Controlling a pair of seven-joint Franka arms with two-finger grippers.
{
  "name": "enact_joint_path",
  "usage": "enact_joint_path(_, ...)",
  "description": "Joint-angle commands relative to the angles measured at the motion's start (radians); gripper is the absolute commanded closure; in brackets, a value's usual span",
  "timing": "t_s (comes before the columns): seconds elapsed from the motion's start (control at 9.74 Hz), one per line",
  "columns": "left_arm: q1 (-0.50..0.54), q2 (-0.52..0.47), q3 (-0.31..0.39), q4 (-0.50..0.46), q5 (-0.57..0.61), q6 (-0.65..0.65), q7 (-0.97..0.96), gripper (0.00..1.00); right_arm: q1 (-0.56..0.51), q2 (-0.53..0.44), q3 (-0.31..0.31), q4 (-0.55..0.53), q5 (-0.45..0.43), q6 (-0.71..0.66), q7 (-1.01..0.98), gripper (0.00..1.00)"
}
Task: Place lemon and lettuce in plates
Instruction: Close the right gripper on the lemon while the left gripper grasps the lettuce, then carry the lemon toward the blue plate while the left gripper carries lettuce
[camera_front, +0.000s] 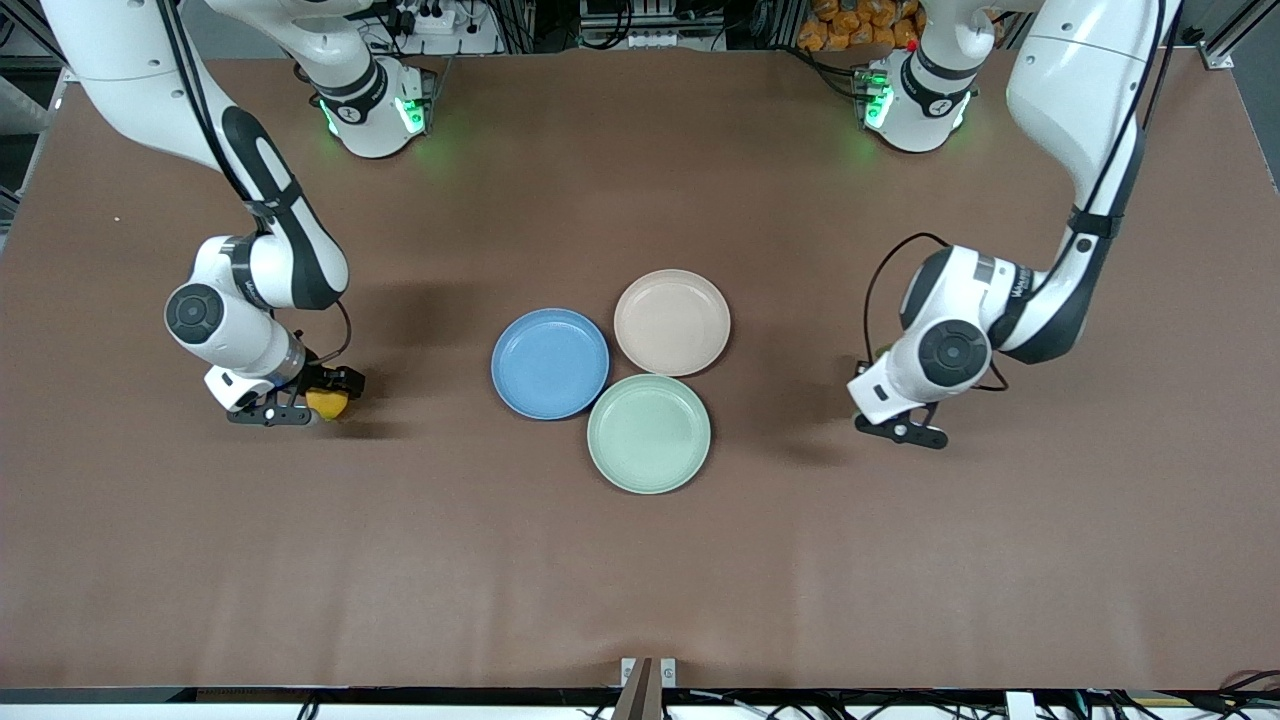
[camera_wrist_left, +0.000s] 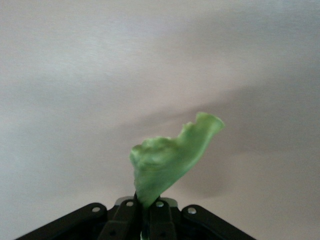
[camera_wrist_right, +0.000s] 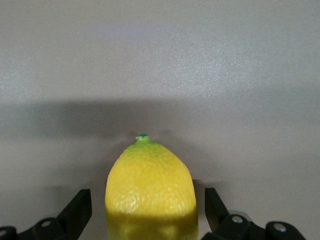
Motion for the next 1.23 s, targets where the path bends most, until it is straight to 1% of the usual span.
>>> enact_joint_path(0.0, 0.003, -0.029, -0.060, -0.033, 0.012, 0.007, -0.119, 1.00, 0.003, 0.007, -0.001, -0.010, 0.001, 0.024, 0.016, 0.00)
enact_joint_path(0.21, 0.003, -0.026, -0.128, -0.030, 0.012, 0.007, -0.240, 1.00, 0.000, 0.009, -0.001, -0.010, 0.001, 0.024, 0.016, 0.00)
enact_joint_path(0.31, -0.001, -0.019, -0.155, -0.029, 0.012, 0.007, -0.291, 1.00, 0.000, 0.009, -0.001, -0.010, 0.001, 0.024, 0.016, 0.06)
enact_joint_path(0.51, -0.013, -0.017, -0.195, -0.026, 0.011, 0.008, -0.376, 1.00, 0.003, 0.011, -0.001, -0.010, 0.001, 0.013, 0.016, 0.33)
enact_joint_path(0.62, -0.029, -0.017, -0.203, -0.024, 0.011, 0.008, -0.420, 1.00, 0.002, 0.011, -0.001, -0.010, 0.001, 0.013, 0.016, 0.43)
enact_joint_path(0.72, -0.041, -0.016, -0.205, -0.021, 0.009, 0.008, -0.446, 1.00, 0.002, 0.011, -0.001, -0.010, 0.001, 0.011, 0.016, 0.49)
enact_joint_path(0.82, -0.056, -0.016, -0.212, -0.020, 0.008, 0.008, -0.471, 1.00, 0.002, 0.011, -0.001, -0.008, 0.001, 0.010, 0.018, 0.58)
enact_joint_path(1.03, -0.058, -0.006, -0.237, -0.020, 0.008, 0.008, -0.517, 1.00, 0.002, 0.011, -0.001, -0.007, 0.001, 0.007, 0.018, 0.65)
enact_joint_path(1.13, -0.066, 0.000, -0.246, -0.018, 0.008, 0.008, -0.547, 1.00, 0.002, 0.011, -0.001, -0.007, 0.001, 0.007, 0.019, 0.68)
